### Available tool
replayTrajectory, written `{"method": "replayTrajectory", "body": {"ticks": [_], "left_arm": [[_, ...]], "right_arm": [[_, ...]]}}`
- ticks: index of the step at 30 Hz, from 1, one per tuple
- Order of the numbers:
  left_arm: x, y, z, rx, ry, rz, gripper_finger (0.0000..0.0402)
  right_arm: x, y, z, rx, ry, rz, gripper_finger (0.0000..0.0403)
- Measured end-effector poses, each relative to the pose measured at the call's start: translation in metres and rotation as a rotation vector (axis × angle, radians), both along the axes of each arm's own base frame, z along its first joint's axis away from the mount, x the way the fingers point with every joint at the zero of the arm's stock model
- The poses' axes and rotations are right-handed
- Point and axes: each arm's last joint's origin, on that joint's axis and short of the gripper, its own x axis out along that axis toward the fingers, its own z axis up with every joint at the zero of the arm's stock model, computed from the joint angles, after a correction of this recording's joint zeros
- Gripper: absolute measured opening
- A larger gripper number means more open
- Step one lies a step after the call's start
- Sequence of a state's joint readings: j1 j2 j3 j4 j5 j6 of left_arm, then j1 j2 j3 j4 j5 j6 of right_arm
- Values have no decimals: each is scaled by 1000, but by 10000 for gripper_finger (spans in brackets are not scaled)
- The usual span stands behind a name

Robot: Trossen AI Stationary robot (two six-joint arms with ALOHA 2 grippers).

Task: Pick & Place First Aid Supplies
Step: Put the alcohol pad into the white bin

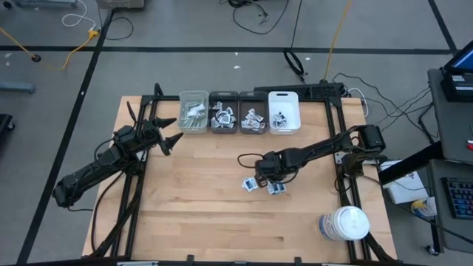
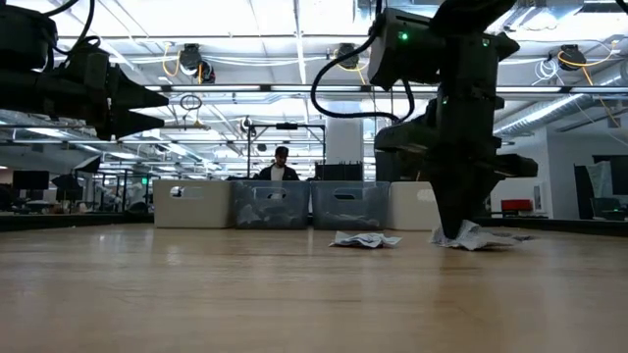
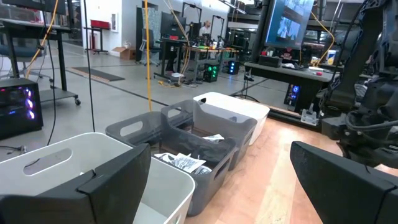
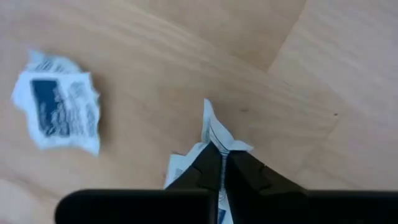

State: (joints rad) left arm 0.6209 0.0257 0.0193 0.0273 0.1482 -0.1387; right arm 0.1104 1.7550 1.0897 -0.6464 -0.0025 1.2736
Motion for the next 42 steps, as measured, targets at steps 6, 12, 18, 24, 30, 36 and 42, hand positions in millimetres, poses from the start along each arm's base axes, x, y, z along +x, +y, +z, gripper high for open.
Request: {"method": "replayTrajectory", "body": {"ticks": [6, 12, 18, 24, 30, 36, 42], "left_arm": [[0, 0, 0, 0, 0, 1, 392], [0, 0, 0, 0, 0, 0, 392], [0, 0, 0, 0, 1, 0, 392], [0, 0, 0, 0, 0, 1, 392], [0, 0, 0, 0, 0, 1, 392], [0, 0, 0, 0, 0, 1, 392], [0, 0, 0, 0, 0, 0, 392]], "right_arm": [[2, -1, 20, -31, 40, 165, 6], [4, -4, 46, -81, 54, 501, 5], [2, -9, 71, -119, 69, 814, 3], [-5, -17, 82, -60, 122, 972, 2], [-14, -30, 87, -24, 190, 1008, 1], [-21, -60, 96, -47, 178, 959, 1], [-31, -113, 100, -217, 276, 799, 1]]}}
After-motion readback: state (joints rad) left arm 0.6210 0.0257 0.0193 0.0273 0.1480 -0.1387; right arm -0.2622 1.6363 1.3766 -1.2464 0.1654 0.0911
